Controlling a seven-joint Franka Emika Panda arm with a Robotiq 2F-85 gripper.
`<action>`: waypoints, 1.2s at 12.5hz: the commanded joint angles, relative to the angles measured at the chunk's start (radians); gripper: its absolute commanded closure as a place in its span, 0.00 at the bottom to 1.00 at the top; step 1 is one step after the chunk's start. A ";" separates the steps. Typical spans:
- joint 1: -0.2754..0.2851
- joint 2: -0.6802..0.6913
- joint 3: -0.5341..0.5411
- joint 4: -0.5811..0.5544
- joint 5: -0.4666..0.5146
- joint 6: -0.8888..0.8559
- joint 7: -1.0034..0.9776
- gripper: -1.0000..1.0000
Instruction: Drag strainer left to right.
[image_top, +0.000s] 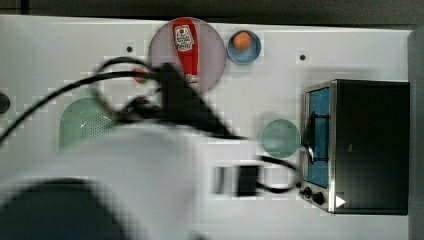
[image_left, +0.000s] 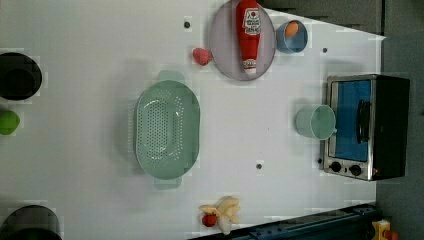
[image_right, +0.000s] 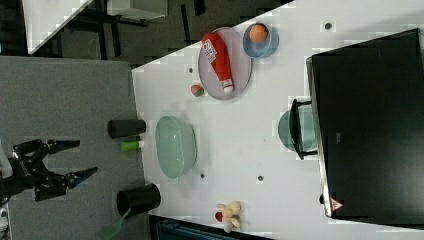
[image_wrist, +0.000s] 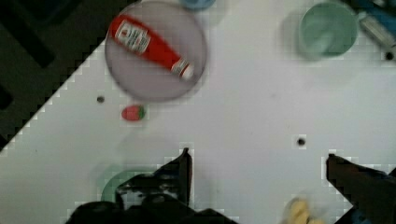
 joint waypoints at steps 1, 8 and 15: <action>0.065 0.107 0.141 -0.048 0.002 0.004 0.277 0.00; 0.069 0.300 0.387 -0.198 -0.024 0.374 1.030 0.00; 0.092 0.548 0.398 -0.370 -0.041 0.801 1.149 0.00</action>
